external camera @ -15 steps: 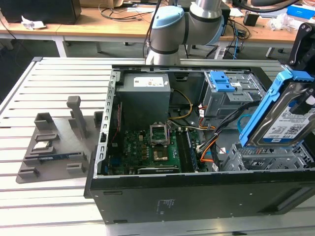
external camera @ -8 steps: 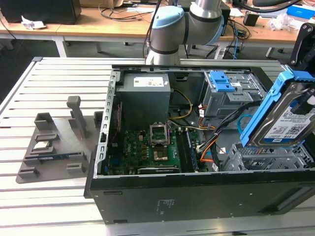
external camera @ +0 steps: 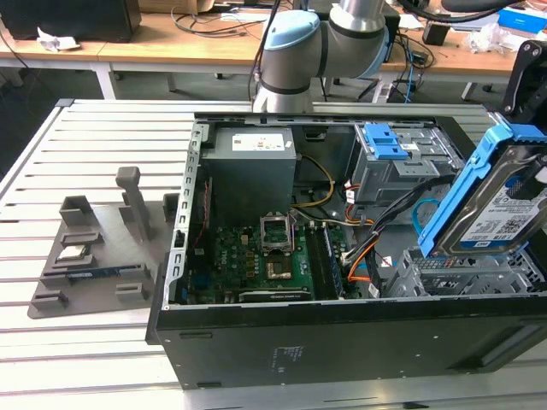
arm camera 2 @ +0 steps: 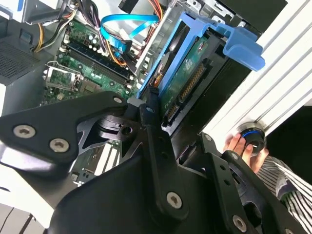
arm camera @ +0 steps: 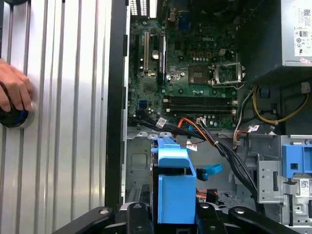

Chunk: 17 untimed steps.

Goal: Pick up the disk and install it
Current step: 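Insert the disk into the insertion slot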

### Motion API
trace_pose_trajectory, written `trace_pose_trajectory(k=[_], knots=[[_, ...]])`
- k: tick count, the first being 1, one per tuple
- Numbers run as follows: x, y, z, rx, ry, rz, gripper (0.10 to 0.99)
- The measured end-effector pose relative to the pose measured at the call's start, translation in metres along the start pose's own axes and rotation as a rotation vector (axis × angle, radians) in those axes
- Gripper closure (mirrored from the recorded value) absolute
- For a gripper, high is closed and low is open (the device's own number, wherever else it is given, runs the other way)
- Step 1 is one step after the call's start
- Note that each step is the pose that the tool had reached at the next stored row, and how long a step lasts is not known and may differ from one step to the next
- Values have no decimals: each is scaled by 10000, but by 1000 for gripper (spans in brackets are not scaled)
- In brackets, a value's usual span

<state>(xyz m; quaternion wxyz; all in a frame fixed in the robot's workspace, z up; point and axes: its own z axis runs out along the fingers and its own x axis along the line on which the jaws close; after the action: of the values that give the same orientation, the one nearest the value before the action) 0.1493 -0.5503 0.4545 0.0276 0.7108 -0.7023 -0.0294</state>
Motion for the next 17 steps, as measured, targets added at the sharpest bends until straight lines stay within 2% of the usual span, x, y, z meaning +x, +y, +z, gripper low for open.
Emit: trace_pose_trajectory(k=[4, 9, 12, 13, 14, 16, 17], knots=[[-28, -51, 88, -10, -4, 23, 725], [-45, -57, 151, -9, -5, 58, 725], [-44, -52, 225, -10, -2, 74, 725], [-44, -55, 305, -10, -3, 91, 725], [-44, -57, 353, -10, -3, 93, 725], [-43, -63, 441, -10, -4, 94, 725], [-43, -64, 459, -10, -3, 94, 725]])
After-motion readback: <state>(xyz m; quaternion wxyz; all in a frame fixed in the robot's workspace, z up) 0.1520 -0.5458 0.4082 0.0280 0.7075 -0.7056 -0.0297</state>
